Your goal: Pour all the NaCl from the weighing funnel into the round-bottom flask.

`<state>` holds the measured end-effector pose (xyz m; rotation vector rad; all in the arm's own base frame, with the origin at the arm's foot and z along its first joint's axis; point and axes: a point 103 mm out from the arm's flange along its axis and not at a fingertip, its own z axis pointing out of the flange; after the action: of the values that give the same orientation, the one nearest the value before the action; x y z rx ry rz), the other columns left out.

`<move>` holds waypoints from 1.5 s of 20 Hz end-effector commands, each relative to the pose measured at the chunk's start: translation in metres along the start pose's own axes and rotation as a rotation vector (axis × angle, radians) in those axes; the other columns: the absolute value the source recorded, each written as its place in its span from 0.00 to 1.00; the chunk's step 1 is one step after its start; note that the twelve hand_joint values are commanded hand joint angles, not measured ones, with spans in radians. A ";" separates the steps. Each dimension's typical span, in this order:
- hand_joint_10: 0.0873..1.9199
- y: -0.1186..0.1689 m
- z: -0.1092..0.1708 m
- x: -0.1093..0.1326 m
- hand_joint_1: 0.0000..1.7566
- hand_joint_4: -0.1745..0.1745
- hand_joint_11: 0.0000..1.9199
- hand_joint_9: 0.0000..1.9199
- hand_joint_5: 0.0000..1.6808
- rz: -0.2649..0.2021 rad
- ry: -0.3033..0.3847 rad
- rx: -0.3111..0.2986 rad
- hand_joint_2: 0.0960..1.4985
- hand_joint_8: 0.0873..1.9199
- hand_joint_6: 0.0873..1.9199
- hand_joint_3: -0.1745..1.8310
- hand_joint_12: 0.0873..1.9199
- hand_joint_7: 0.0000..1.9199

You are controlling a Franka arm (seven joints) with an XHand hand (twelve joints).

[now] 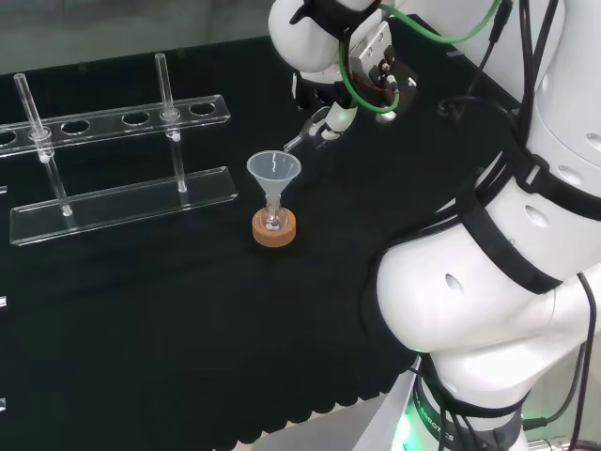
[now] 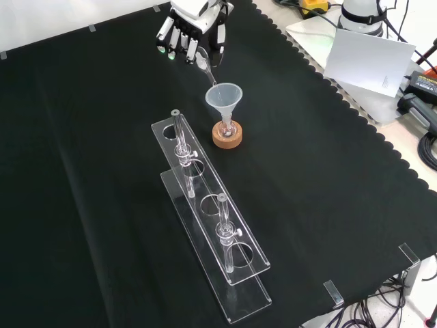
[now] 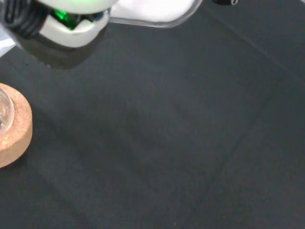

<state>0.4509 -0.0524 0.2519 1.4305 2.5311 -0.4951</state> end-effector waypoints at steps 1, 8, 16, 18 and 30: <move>0.05 0.000 -0.007 0.004 0.63 1.00 0.15 0.59 0.76 -0.027 -0.037 0.007 0.38 0.04 0.32 0.43 0.70 0.86; 0.05 0.003 -0.017 0.012 0.63 1.00 0.15 0.59 0.76 -0.069 -0.068 0.010 0.38 0.03 0.32 0.44 0.70 0.86; 0.05 0.012 -0.021 0.025 0.63 1.00 0.15 0.59 0.76 -0.112 -0.150 0.044 0.38 0.03 0.32 0.44 0.70 0.86; 0.05 0.013 -0.021 0.026 0.63 1.00 0.15 0.59 0.76 -0.114 -0.162 0.054 0.38 0.03 0.32 0.44 0.70 0.87; 0.04 0.018 -0.025 0.023 0.63 1.00 0.15 0.59 0.76 -0.130 -0.220 0.076 0.38 0.03 0.32 0.44 0.70 0.87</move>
<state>0.4531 -0.0157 0.2648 1.1726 2.4614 -0.7211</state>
